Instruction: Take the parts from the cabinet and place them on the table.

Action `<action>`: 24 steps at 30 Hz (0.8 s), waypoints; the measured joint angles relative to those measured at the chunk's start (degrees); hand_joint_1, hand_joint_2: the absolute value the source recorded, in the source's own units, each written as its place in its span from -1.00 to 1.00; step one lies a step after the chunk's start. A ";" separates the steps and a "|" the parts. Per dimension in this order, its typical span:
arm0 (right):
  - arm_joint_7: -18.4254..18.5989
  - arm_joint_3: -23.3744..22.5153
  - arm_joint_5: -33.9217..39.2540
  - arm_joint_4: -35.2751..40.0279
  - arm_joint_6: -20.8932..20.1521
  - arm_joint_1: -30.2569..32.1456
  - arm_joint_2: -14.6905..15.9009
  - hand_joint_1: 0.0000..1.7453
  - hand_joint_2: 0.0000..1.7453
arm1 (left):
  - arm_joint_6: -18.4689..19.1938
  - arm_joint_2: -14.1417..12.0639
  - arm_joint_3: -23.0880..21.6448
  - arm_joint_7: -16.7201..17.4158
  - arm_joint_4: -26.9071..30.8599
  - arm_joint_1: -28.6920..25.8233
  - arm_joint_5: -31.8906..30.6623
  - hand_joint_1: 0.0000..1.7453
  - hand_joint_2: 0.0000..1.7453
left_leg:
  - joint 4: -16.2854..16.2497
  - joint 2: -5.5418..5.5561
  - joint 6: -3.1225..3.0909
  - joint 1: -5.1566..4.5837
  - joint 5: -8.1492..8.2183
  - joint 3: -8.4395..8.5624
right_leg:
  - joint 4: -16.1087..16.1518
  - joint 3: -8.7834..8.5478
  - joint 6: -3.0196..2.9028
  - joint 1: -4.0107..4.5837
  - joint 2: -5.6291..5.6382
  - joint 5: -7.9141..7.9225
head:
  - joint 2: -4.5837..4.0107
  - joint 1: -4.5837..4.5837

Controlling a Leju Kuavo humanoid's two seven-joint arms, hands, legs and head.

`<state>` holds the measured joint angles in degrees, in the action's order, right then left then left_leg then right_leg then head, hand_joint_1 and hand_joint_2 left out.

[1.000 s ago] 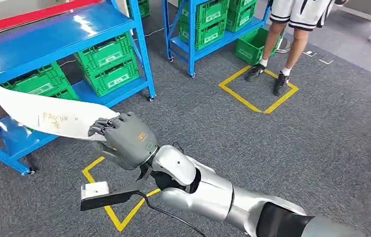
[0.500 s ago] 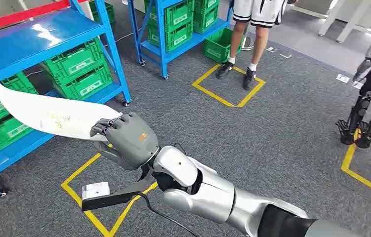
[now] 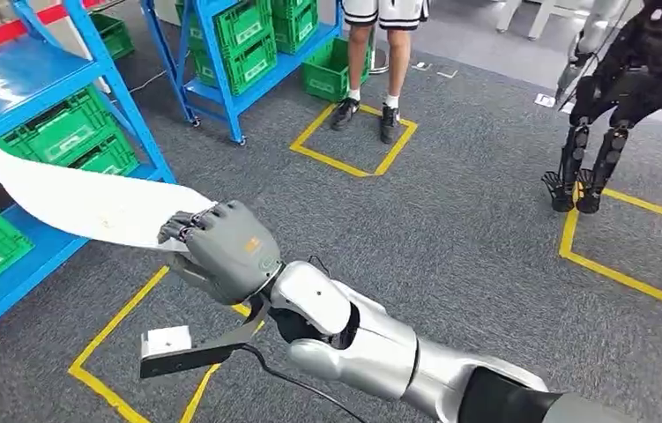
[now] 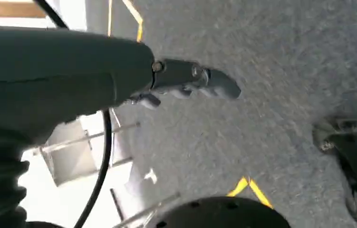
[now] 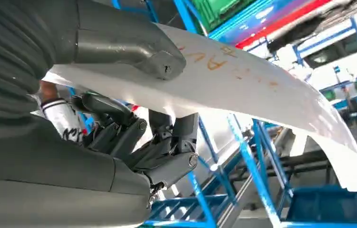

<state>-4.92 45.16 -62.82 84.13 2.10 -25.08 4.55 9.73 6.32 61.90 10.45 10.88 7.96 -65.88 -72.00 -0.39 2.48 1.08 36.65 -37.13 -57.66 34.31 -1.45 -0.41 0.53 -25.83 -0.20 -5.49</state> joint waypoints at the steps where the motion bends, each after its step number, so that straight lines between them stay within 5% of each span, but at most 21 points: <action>1: -0.11 0.00 -0.02 -0.04 -0.24 -0.04 -0.15 1.00 1.00 | 0.00 0.00 0.00 -0.09 0.00 -0.11 0.30 -1.00 1.00 | -2.94 0.12 0.06 0.00 0.73 -1.42 | -0.06 0.15 -0.03 0.07 0.72 0.04 | 0.00 -0.02; 2: -0.46 0.00 0.07 -0.13 -0.42 -0.09 -0.22 1.00 1.00 | 0.00 -0.02 0.02 -0.20 0.00 -0.26 0.50 -1.00 1.00 | -3.28 0.15 0.05 0.00 0.01 -1.60 | -0.15 0.21 -0.02 0.09 1.48 0.11 | 0.00 -0.02; 4: -1.20 0.00 0.72 -0.46 -0.48 -0.42 -0.26 1.00 1.00 | 0.00 -0.04 0.13 -0.46 0.00 -0.53 0.96 -1.00 1.00 | 3.15 0.52 -0.17 0.06 -4.43 1.44 | -0.44 0.26 0.14 0.01 3.01 0.18 | 0.00 0.00; 5: -1.57 0.00 1.11 -0.61 -0.39 -0.79 -0.28 1.00 1.00 | 0.00 -0.09 0.15 -0.55 0.00 -0.70 1.16 -1.00 1.00 | 8.41 1.48 -0.27 0.15 -6.97 3.94 | -0.68 0.31 0.29 -0.05 3.69 0.18 | 0.00 0.00; 6: -1.92 0.00 1.50 -0.72 -0.22 -1.14 -0.28 1.00 1.00 | 0.00 -0.15 0.24 -0.61 0.00 -0.89 1.25 -1.00 1.00 | 12.01 4.32 -0.48 0.41 -6.99 5.55 | -0.92 0.56 0.60 -0.15 4.22 0.18 | 0.00 -0.02; 7: -2.14 0.00 1.84 -0.83 -0.04 -1.55 -0.28 1.00 1.00 | 0.00 -0.13 0.26 -0.68 0.00 -0.97 1.38 -1.00 1.00 | 12.90 4.93 -0.56 0.30 -6.64 5.69 | -1.36 1.07 1.09 0.16 4.96 0.15 | 0.00 -0.02; 10: -2.75 0.07 2.62 -1.55 0.48 -2.03 -0.22 1.00 1.00 | 0.00 -0.11 0.77 -1.03 0.00 -1.31 1.84 -1.00 1.00 | 12.53 3.33 -1.59 -0.11 -7.15 5.62 | -0.67 1.61 2.53 -0.18 6.60 1.14 | 0.00 -0.02; 11: -2.86 0.07 3.02 -1.92 0.75 -2.20 -0.11 1.00 1.00 | 0.00 0.13 0.83 -1.22 -0.04 -1.43 1.86 -1.00 1.00 | 13.01 2.57 -2.23 0.43 -7.57 5.63 | -0.73 1.85 2.78 -0.21 7.20 1.22 | 0.00 0.04; 13: -3.02 0.07 3.63 -2.73 1.42 -2.89 0.11 1.00 1.00 | 0.00 0.09 0.87 -1.35 0.02 -1.66 1.86 -1.00 1.00 | 13.19 1.16 -2.92 0.32 -7.85 5.51 | -5.01 3.90 3.17 0.13 2.01 -1.82 | 0.00 -0.79; 15: -3.19 0.09 4.07 -3.61 2.25 -3.26 0.15 1.00 1.00 | 0.00 0.13 0.96 -1.18 0.00 -2.00 1.84 -1.00 1.00 | 13.17 -0.30 -3.09 0.04 -7.84 5.32 | -13.65 7.95 3.58 -0.05 0.29 -5.89 | 0.00 -0.81; 17: -3.12 0.11 4.44 -4.61 3.00 -3.20 0.37 1.00 1.00 | 0.00 0.11 0.96 -0.61 0.00 -2.09 1.38 -1.00 1.00 | 13.09 -1.93 -3.11 0.02 -7.82 5.19 | -18.84 10.23 3.71 -0.16 -0.10 -7.07 | 0.00 -0.85; 18: -3.08 0.11 4.55 -4.98 3.23 -3.23 0.48 1.00 1.00 | 0.00 0.11 0.96 -0.48 0.00 -2.09 1.14 -1.00 1.00 | 13.07 -2.66 -3.09 0.02 -7.80 5.19 | -17.01 9.16 3.69 -0.19 -0.28 -5.74 | 0.00 -0.79; 20: -3.08 0.11 4.57 -5.29 3.54 -3.42 0.57 1.00 1.00 | 0.00 0.22 0.96 -0.39 -0.02 -2.04 1.05 -1.00 1.00 | 13.04 -3.99 -2.94 0.03 -7.69 5.28 | -7.24 3.51 3.36 -0.17 -1.19 -1.46 | 0.00 -0.83; 21: -3.08 0.11 4.57 -5.38 3.56 -3.70 0.57 1.00 1.00 | 0.00 0.31 0.96 -0.37 -0.02 -2.02 1.03 -1.00 1.00 | 12.99 -4.55 -2.78 -0.03 -7.60 5.40 | -2.31 0.58 3.01 0.01 -3.27 -0.06 | 0.00 -0.83; 22: -3.02 0.11 4.65 -5.51 3.59 -4.06 0.57 1.00 1.00 | 0.00 0.28 0.96 -0.26 -0.02 -2.03 0.92 -1.00 1.00 | 12.90 -5.05 -2.39 -0.54 -7.38 5.37 | -0.86 0.05 2.52 0.57 -5.09 -0.71 | 0.00 -0.77; 24: -2.54 0.11 5.13 -5.66 3.72 -4.23 0.70 1.00 1.00 | 0.00 0.20 0.96 0.68 -0.02 -1.98 0.14 -1.00 1.00 | 13.05 -5.93 -1.65 -0.50 -7.40 5.68 | -0.77 0.42 1.98 0.66 -3.62 -0.31 | 0.00 -0.76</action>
<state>-7.46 45.27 -57.68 78.47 5.81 -29.30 5.25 9.73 6.51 62.86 11.12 10.86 5.98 -65.74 -58.94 -6.32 0.83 0.57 29.25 -31.46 -58.44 34.73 0.53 0.25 -3.09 -26.14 -0.20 -6.25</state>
